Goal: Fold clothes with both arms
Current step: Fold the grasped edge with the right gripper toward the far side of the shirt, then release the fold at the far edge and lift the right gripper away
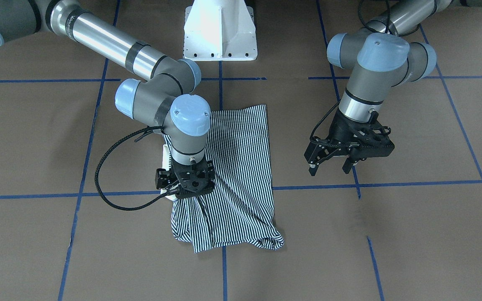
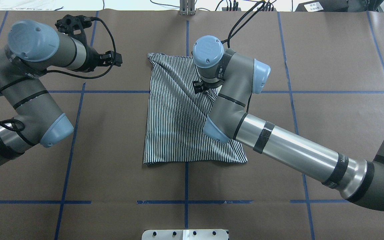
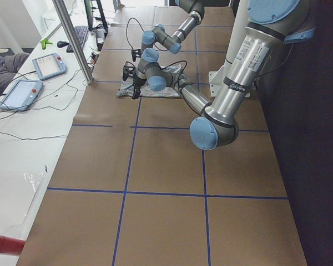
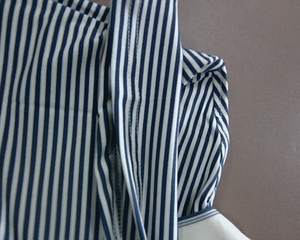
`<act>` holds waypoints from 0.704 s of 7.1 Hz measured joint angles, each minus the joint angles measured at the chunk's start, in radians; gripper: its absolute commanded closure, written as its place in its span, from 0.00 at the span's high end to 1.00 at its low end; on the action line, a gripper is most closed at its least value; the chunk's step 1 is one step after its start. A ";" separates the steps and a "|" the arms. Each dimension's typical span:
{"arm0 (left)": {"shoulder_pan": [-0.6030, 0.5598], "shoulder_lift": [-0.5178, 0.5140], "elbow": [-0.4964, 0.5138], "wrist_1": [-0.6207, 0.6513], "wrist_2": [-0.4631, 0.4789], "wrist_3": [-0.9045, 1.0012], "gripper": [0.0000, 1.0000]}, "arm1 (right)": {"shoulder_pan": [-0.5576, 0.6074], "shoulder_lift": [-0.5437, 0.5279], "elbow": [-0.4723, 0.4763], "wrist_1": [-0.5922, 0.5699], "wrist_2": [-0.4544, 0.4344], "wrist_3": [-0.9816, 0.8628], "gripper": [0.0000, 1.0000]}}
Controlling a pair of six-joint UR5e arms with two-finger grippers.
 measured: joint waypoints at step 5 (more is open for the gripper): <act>-0.005 -0.004 0.000 0.000 -0.001 -0.002 1.00 | 0.023 -0.016 -0.008 -0.006 0.015 -0.060 1.00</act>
